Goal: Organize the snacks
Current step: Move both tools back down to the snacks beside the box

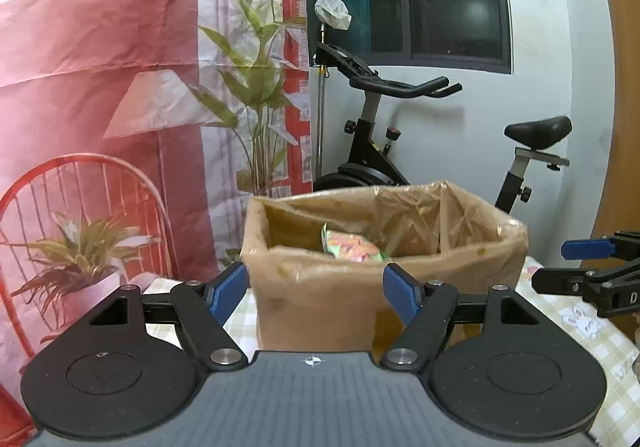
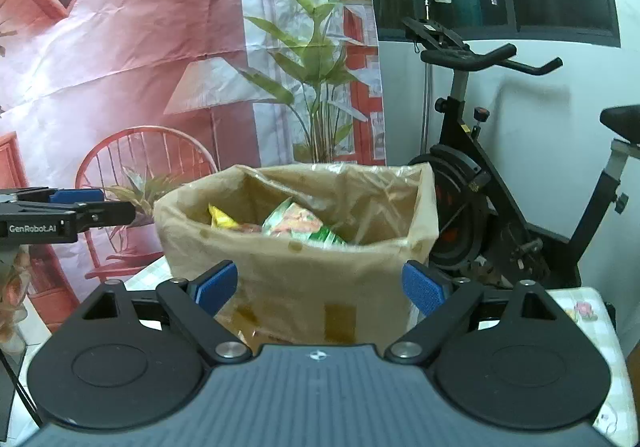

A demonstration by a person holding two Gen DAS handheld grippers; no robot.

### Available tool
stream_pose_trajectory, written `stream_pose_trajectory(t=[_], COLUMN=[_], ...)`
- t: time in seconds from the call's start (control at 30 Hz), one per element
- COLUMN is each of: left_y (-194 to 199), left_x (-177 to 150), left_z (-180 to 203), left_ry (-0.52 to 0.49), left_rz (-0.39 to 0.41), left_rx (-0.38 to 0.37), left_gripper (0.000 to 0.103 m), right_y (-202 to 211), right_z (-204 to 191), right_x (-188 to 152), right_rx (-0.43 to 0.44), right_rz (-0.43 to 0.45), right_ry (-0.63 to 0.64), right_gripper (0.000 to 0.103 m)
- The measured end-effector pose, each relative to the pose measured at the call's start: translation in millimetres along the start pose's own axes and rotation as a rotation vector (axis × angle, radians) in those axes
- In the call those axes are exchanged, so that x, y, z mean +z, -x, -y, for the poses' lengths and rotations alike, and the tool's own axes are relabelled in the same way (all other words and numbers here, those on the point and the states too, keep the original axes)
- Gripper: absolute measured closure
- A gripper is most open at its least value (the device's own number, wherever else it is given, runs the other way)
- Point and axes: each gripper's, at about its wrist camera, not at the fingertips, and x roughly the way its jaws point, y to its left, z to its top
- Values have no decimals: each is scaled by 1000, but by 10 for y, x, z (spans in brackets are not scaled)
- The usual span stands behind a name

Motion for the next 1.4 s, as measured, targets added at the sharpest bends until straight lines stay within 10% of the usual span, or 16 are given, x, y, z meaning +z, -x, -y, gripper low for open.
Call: stream_pose_trajectory(t=[1.4], left_y=[171], left_x=[-1153], left_z=[16], left_ry=[89], left_rz=[-133], left_rx=[5], left_gripper=[27], right_y=[-34], right_z=[-192], right_x=[-1075], right_rx=[-18], right_rz=[-115], right_ry=[-25], right_gripper=[11])
